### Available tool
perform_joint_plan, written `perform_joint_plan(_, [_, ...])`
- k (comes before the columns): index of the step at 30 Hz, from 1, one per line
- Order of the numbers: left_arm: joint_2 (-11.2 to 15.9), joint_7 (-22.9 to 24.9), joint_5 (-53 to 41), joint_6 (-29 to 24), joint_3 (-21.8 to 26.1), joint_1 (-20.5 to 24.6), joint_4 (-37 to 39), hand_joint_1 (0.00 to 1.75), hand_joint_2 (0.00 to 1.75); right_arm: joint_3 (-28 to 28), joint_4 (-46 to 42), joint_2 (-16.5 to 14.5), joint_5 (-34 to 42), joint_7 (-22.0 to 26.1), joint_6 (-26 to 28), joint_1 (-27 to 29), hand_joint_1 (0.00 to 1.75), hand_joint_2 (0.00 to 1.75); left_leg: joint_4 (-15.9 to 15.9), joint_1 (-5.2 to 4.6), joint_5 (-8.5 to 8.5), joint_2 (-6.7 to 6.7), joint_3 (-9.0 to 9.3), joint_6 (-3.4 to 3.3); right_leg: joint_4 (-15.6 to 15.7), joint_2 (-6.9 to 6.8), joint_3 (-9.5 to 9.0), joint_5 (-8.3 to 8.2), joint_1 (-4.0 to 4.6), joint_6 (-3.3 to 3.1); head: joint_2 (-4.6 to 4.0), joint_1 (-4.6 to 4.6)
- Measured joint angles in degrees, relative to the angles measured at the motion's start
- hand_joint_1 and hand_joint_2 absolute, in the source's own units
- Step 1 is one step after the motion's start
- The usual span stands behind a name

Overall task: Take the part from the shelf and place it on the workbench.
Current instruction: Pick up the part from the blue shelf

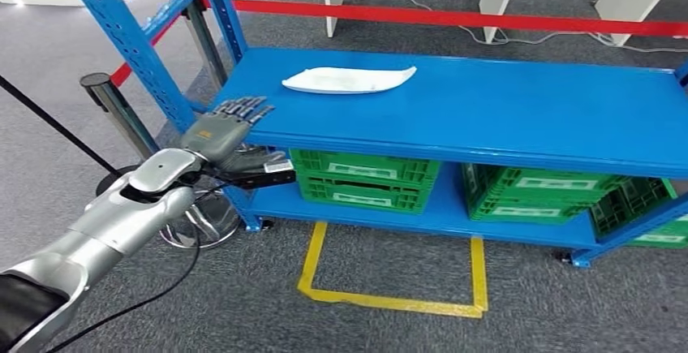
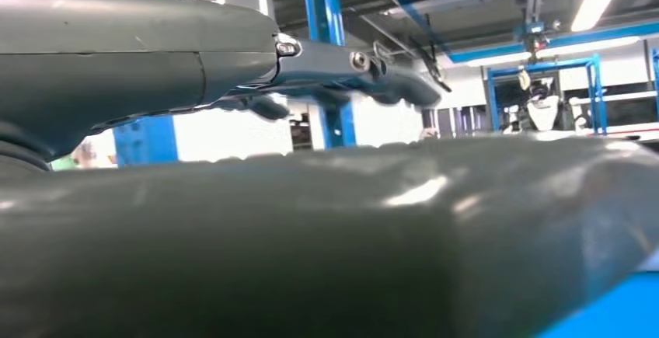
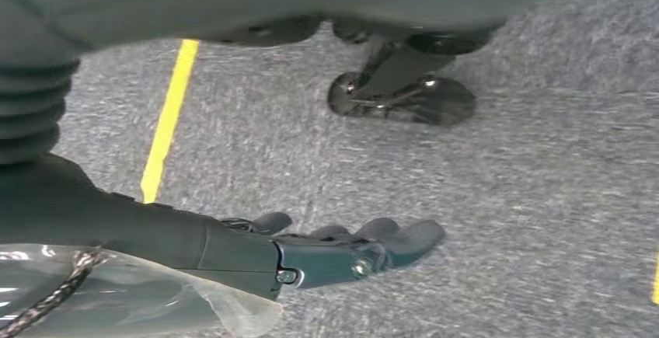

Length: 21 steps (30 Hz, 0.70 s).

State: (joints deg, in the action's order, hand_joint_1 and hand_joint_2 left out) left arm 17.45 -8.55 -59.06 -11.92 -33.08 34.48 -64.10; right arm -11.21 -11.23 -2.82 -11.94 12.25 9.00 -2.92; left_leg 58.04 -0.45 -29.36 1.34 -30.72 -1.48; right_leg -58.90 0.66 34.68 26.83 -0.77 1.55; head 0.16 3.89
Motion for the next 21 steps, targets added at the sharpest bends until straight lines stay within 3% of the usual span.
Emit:
perform_joint_plan(2, [-0.12,-0.27,0.38,0.48,0.03,0.39,0.12,0.0,0.0,-0.13,0.0,-0.03,-0.09,0.0,-0.09,0.04,0.0,0.0,0.2,0.09,-0.32,-0.05,-0.09,0.52,0.18,0.0,-0.03,0.22,-0.1,-0.7,-0.01,0.11])
perform_joint_plan(4, [-0.2,-0.51,0.73,0.81,0.06,0.98,0.31,0.0,0.0,-0.24,0.0,-0.07,-0.15,0.01,-0.17,0.01,0.0,0.0,2.91,0.24,-1.87,-0.36,-1.26,1.24,0.34,-0.09,-0.36,0.35,-0.34,-1.3,-0.01,0.24])
perform_joint_plan(7, [-0.3,-0.65,1.06,1.14,0.01,1.45,0.9,0.0,0.0,-0.28,0.01,-0.1,-0.18,0.01,-0.27,-0.04,0.0,0.0,13.51,0.63,-5.72,-0.64,-7.05,2.11,0.36,-0.24,-0.71,0.71,-0.37,-1.83,-0.01,0.34])
perform_joint_plan(8, [-0.32,-0.7,1.16,1.23,-0.02,1.39,1.11,0.0,0.0,-0.28,0.02,-0.1,-0.2,0.01,-0.28,0.01,0.0,0.0,15.98,0.75,-5.99,-0.65,-8.68,2.23,0.35,-0.26,-0.83,0.83,-0.37,-1.91,-0.01,0.35])
perform_joint_plan(9, [-0.33,-0.73,1.27,1.29,-0.03,1.35,1.3,0.0,0.0,-0.3,0.02,-0.11,-0.23,0.0,-0.28,0.04,0.0,0.0,16.55,0.86,-5.16,-0.65,-9.47,2.27,0.34,-0.27,-0.98,0.96,-0.37,-1.93,-0.01,0.36])
perform_joint_plan(10, [-0.34,-0.77,1.38,1.32,-0.03,1.37,1.48,0.0,0.0,-0.31,0.02,-0.11,-0.27,0.0,-0.27,0.05,0.0,0.0,14.99,0.94,-3.25,-0.67,-9.24,2.23,0.34,-0.25,-1.2,1.12,-0.37,-1.88,-0.01,0.35])
perform_joint_plan(12, [-0.36,-0.8,1.57,1.32,-0.03,1.61,1.79,0.0,0.0,-0.36,0.02,-0.13,-0.39,0.0,-0.26,0.04,0.0,0.0,8.28,0.96,1.59,-0.81,-6.89,1.97,0.34,-0.23,-1.72,1.5,-0.34,-1.61,-0.01,0.32])
perform_joint_plan(13, [-0.37,-0.8,1.67,1.34,-0.03,1.79,1.95,0.0,0.0,-0.4,0.02,-0.15,-0.46,0.0,-0.26,0.0,0.0,0.0,5.12,0.83,3.13,-0.89,-5.7,1.78,0.31,-0.22,-1.84,1.66,-0.25,-1.38,-0.01,0.31])
perform_joint_plan(15, [-0.38,-0.8,1.84,1.37,-0.04,2.09,2.23,0.0,0.0,-0.54,0.04,-0.19,-0.56,-0.02,-0.25,-0.02,0.0,0.0,2.02,0.55,3.28,-0.98,-4.59,1.35,0.3,-0.28,-1.61,1.77,-0.11,-0.8,-0.01,0.26])
perform_joint_plan(18, [-0.36,-0.8,2.02,1.29,-0.02,2.1,2.54,0.0,0.0,-0.71,0.05,-0.21,-0.71,-0.1,-0.21,0.02,0.0,0.0,0.96,0.71,2.87,-0.79,-4.2,0.63,0.03,-0.52,-1.04,2.27,-0.12,0.18,-0.01,0.23])
perform_joint_plan(19, [-0.35,-0.8,2.06,1.24,0.0,2.12,2.6,0.0,0.0,-0.74,0.05,-0.2,-0.74,-0.15,-0.18,-0.02,0.0,0.0,0.7,0.83,2.9,-0.78,-3.97,0.33,-1.36,-0.56,-0.32,3.13,-0.11,0.39,-0.01,0.16])
perform_joint_plan(21, [-0.34,-0.83,2.16,1.18,0.0,2.08,2.69,0.0,0.0,-0.8,0.05,-0.2,-0.79,-0.34,-0.14,-0.05,0.0,0.0,0.47,0.85,2.85,-0.81,-3.6,-0.14,-7.52,-0.59,2.9,5.8,-0.06,0.54,-0.01,0.0])
